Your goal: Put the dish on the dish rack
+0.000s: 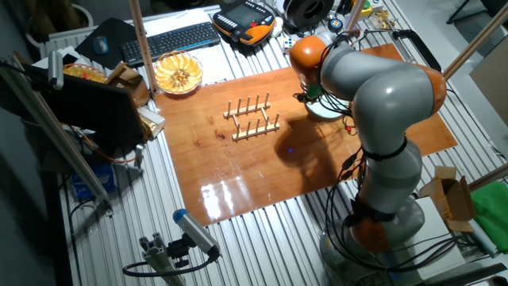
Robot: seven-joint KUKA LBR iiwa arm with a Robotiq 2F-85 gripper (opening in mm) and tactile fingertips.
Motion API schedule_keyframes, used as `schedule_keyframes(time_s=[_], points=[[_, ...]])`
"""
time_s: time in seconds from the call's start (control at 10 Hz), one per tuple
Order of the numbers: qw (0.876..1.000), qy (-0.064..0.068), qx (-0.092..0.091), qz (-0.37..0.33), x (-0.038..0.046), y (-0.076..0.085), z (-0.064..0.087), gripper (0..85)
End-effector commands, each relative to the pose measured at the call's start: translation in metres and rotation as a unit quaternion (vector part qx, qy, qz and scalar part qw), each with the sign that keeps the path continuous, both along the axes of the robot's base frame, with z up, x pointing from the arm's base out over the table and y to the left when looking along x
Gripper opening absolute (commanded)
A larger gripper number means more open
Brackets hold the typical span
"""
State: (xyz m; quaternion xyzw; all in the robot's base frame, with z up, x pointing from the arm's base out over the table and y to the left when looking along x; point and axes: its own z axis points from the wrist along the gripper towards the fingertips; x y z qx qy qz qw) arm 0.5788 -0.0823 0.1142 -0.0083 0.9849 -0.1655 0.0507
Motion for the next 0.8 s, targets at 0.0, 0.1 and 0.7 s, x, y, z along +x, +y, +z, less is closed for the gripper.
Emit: schedule_keyframes(time_s=[0.0, 0.1, 0.7], points=[[1.000, -0.001, -0.001, 0.007, 0.0018, -0.001, -0.003, 2.3], [1.000, -0.004, -0.006, 0.008, 0.0046, -0.001, -0.008, 14.3], [1.000, -0.023, -0.012, 0.006, 0.0150, 0.002, -0.031, 48.3]])
